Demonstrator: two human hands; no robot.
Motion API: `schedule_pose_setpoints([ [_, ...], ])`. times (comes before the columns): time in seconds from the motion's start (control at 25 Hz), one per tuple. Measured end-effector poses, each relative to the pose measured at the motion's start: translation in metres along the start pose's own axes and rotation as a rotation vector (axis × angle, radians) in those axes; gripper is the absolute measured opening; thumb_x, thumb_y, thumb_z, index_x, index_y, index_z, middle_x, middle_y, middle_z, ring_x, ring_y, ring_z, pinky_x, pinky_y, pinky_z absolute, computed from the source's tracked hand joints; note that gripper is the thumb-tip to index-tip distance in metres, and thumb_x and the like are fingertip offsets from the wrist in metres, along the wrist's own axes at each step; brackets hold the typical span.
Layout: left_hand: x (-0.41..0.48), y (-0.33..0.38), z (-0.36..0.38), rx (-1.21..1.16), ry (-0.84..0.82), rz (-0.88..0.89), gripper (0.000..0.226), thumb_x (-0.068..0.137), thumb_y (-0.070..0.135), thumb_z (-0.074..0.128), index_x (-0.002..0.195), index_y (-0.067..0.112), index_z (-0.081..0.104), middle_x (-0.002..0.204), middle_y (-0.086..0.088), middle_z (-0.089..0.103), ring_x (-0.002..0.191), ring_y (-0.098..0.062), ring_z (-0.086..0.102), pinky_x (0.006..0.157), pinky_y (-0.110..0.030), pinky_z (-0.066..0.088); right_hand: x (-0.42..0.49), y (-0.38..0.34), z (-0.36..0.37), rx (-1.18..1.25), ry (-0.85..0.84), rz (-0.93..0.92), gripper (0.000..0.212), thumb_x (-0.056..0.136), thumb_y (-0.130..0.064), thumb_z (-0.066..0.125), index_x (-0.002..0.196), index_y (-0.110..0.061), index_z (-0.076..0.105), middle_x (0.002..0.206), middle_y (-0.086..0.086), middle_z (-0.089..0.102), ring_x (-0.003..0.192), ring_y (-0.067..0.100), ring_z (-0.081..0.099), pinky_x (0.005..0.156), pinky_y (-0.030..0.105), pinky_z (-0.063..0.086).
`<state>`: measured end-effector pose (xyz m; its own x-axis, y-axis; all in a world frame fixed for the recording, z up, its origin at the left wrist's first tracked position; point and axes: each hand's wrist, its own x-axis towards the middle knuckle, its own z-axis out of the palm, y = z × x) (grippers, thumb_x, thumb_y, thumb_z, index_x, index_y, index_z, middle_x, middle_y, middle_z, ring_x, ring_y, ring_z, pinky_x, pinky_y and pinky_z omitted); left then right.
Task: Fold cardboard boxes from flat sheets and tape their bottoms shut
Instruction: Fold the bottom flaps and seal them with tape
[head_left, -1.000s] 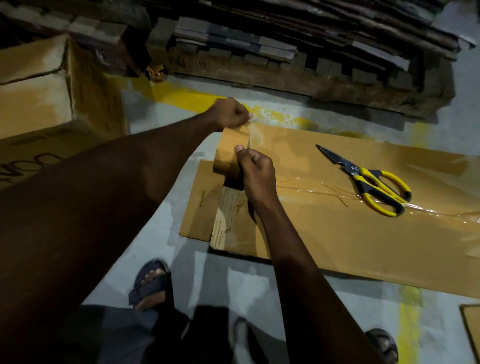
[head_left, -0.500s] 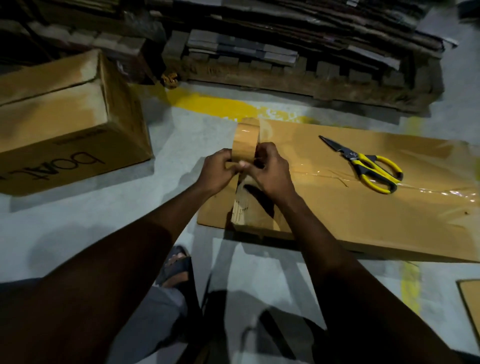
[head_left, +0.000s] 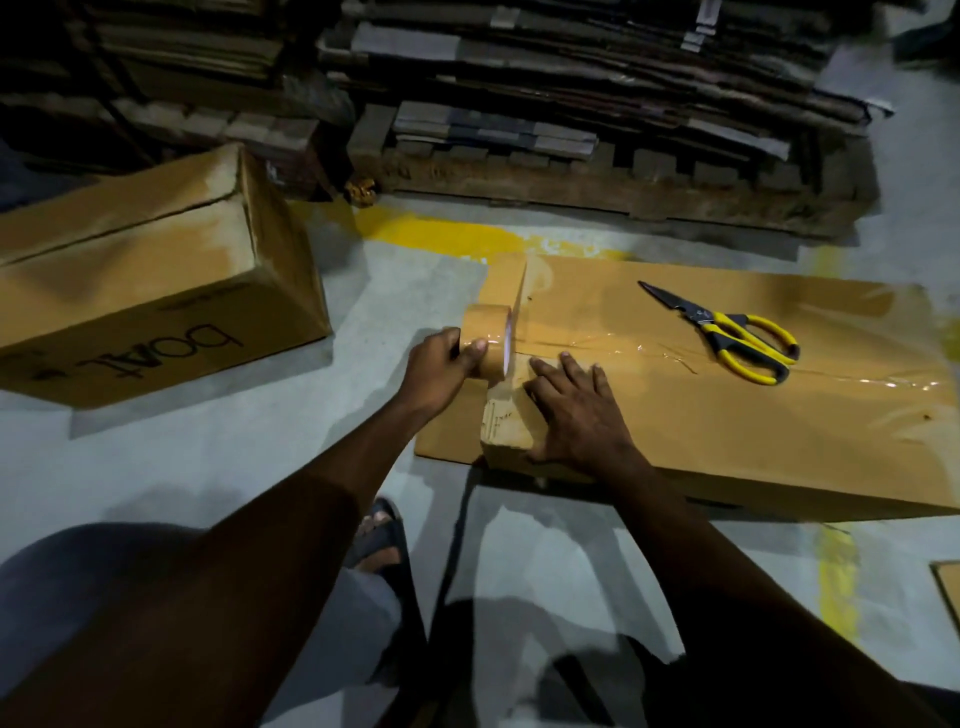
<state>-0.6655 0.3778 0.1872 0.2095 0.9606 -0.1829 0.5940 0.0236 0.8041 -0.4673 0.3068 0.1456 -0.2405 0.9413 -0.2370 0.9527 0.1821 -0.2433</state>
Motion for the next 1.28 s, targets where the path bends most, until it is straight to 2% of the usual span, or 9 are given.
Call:
schedule_pose_setpoints([
  [0.12,-0.024,-0.004,-0.001,-0.120,-0.028,-0.116,0.033,0.086,0.032,0.070,0.107,0.008,0.066,0.099,-0.008,0.071,0.093,-0.022,0.066,0.081,-0.037,0.053,-0.003,0.000,0.002,-0.004,0.003,-0.014,0.098,0.067,-0.062,0.075,0.147,-0.023,0.034,0.163,0.001,0.014,0.151,0.030,0.004,0.118,0.058,0.004],
  [0.28,-0.034,-0.004,0.004,0.034,-0.180,-0.074,0.047,0.084,0.020,0.072,0.126,0.013,0.052,0.117,-0.006,0.064,0.107,-0.021,0.059,0.092,-0.040,0.050,-0.006,0.001,0.005,0.009,0.035,0.015,0.096,0.068,-0.063,0.074,0.148,-0.027,0.034,0.162,0.004,0.016,0.150,0.031,0.004,0.119,0.058,0.005],
  [0.44,-0.044,-0.004,0.001,-0.041,-0.143,-0.022,0.035,0.085,0.025,0.071,0.117,0.016,0.060,0.110,-0.005,0.069,0.101,-0.021,0.065,0.089,-0.042,0.053,-0.010,0.002,0.010,-0.003,0.077,0.043,0.093,0.068,-0.061,0.076,0.146,-0.030,0.037,0.161,0.003,0.022,0.149,0.033,0.010,0.117,0.062,0.010],
  [0.56,-0.072,-0.004,0.006,-0.166,-0.166,-0.056,0.027,0.086,0.022,0.071,0.112,0.023,0.064,0.106,0.002,0.071,0.098,-0.011,0.067,0.087,-0.029,0.054,-0.009,0.001,0.009,-0.007,0.080,0.046,0.092,0.067,-0.058,0.078,0.145,-0.030,0.039,0.160,0.002,0.024,0.149,0.034,0.012,0.116,0.063,0.012],
  [0.68,-0.089,-0.015,0.009,-0.027,-0.156,-0.015,0.035,0.086,0.020,0.070,0.116,0.022,0.052,0.110,0.005,0.065,0.102,-0.009,0.061,0.078,-0.014,0.046,-0.009,-0.001,0.005,0.007,0.056,0.054,0.095,0.068,-0.056,0.079,0.147,-0.030,0.036,0.161,0.002,0.021,0.149,0.033,0.009,0.116,0.062,0.009],
  [0.88,-0.092,-0.012,0.005,-0.076,-0.078,-0.022,0.016,0.092,0.017,0.062,0.106,0.018,0.055,0.099,-0.002,0.066,0.092,-0.017,0.063,0.076,-0.028,0.049,-0.010,-0.001,0.002,0.019,0.029,0.058,0.096,0.070,-0.056,0.077,0.150,-0.030,0.031,0.162,0.000,0.016,0.150,0.032,0.004,0.117,0.061,0.006],
  [1.04,-0.113,-0.019,0.016,-0.126,-0.088,-0.071,0.007,0.094,0.026,0.060,0.093,0.021,0.065,0.080,0.014,0.065,0.075,0.004,0.060,0.067,-0.014,0.044,-0.008,-0.003,0.001,0.010,0.010,0.076,0.095,0.072,-0.057,0.076,0.150,-0.031,0.029,0.163,-0.001,0.013,0.150,0.032,0.002,0.117,0.060,0.005],
  [1.12,-0.123,-0.030,0.024,-0.128,-0.085,-0.127,0.018,0.094,0.031,0.059,0.101,0.015,0.066,0.084,0.009,0.065,0.080,-0.004,0.061,0.068,-0.015,0.043,-0.008,-0.003,0.001,0.007,0.016,0.084,0.095,0.070,-0.056,0.077,0.149,-0.031,0.030,0.163,-0.001,0.014,0.150,0.032,0.003,0.117,0.061,0.006],
  [1.28,-0.126,-0.034,0.032,-0.222,-0.073,-0.201,0.013,0.097,0.024,0.054,0.101,0.016,0.063,0.092,0.001,0.066,0.086,-0.014,0.061,0.072,-0.020,0.045,-0.009,-0.005,0.001,0.022,-0.001,0.088,0.095,0.070,-0.055,0.078,0.149,-0.030,0.030,0.163,-0.001,0.015,0.150,0.033,0.003,0.117,0.062,0.006],
])
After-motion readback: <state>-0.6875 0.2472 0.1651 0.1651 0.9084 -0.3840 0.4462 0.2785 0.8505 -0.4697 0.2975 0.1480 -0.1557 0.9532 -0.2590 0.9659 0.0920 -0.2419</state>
